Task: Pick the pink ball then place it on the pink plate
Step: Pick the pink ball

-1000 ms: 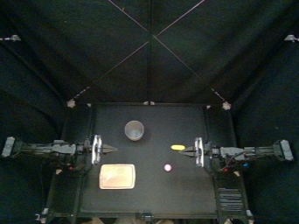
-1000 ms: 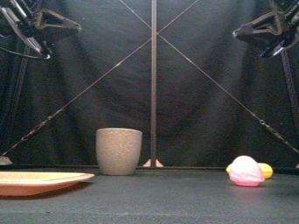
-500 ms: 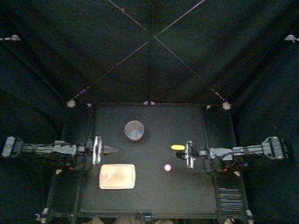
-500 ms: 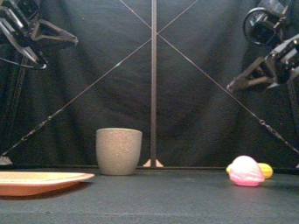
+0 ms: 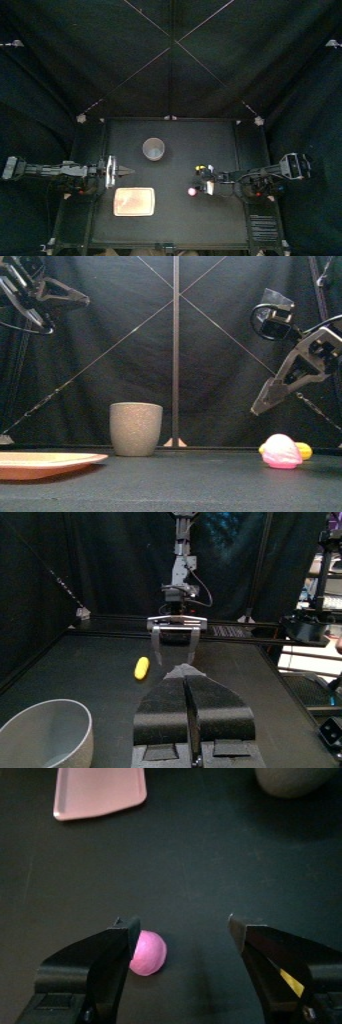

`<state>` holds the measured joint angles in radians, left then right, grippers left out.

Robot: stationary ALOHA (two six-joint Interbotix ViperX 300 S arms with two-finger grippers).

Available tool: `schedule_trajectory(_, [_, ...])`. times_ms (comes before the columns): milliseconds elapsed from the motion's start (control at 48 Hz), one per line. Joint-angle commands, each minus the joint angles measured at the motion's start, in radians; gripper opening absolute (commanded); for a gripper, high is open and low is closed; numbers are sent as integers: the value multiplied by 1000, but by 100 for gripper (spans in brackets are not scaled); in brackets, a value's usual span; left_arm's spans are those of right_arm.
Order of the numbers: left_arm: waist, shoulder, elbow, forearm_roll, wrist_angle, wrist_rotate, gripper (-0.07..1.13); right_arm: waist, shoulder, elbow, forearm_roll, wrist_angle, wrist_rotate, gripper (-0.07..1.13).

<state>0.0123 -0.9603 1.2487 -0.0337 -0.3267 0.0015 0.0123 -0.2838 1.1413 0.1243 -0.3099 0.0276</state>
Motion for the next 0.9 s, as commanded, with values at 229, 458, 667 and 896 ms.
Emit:
schedule_trajectory(229, [9,5,-2,-2,-11,-2,0,95,130,-98,8,71,2,101])
schedule_trajectory(458, [17,5,3,-9,-11,-5,0,92,172,-104,12,103,0,101])
schedule_trajectory(667, [18,3,11,-15,-11,-3,0,91,206,-112,15,121,0,100])
schedule_trajectory(896, [25,3,15,-15,-11,-5,0,91,224,-115,6,140,0,89])
